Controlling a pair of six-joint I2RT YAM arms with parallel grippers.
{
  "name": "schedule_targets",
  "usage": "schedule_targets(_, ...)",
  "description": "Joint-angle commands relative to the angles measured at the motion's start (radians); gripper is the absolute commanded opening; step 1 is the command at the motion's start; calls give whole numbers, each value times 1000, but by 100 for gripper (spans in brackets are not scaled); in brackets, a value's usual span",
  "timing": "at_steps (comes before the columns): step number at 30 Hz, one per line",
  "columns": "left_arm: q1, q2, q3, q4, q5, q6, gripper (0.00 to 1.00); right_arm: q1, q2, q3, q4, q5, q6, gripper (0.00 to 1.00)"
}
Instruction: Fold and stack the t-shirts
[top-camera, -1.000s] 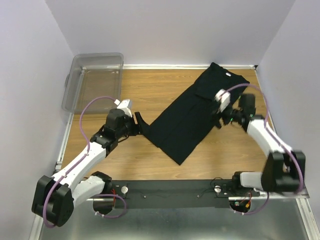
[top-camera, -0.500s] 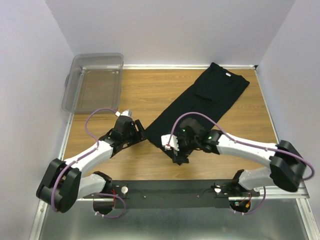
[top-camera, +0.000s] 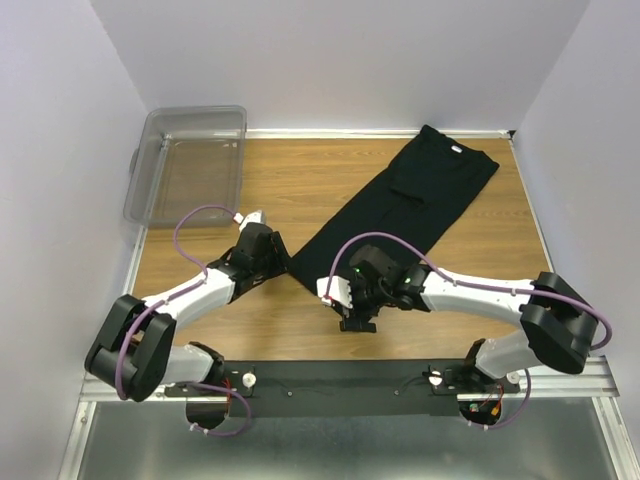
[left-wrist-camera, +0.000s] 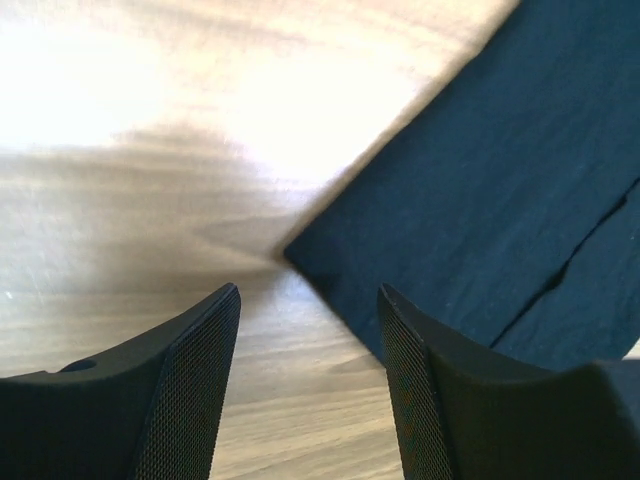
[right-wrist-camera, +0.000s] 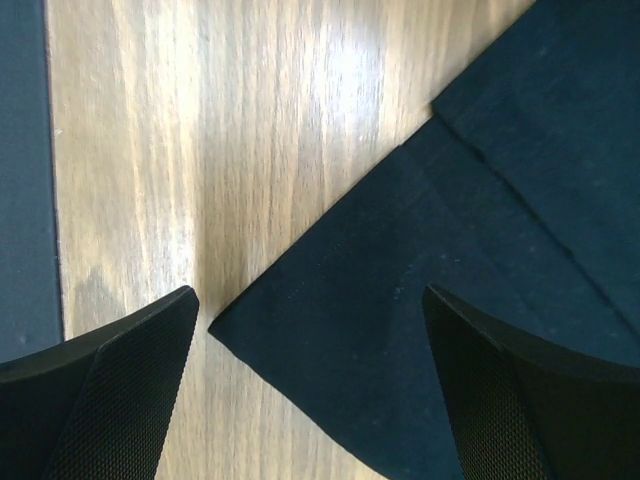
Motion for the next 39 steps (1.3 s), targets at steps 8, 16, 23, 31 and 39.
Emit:
schedule_targets(8,-1,-280,28,100,44,296,86,-8,-60,-7,-7,63,37,100)
schedule_targets(16,11,462,595,-71,359,506,79,-725,-301,81,-104,-213,117,100)
schedule_targets(23,9,662,778,-194,249,543,74,-859,-297,77,-139,-267,161,100)
schedule_targets(31,0,716,722,-202,373,549,47,-858,-211,102,-155,-276,187,100)
schedule_targets(39,-1,425,329,0,365,336,0,-859,-238,97,-155,-273,189,100)
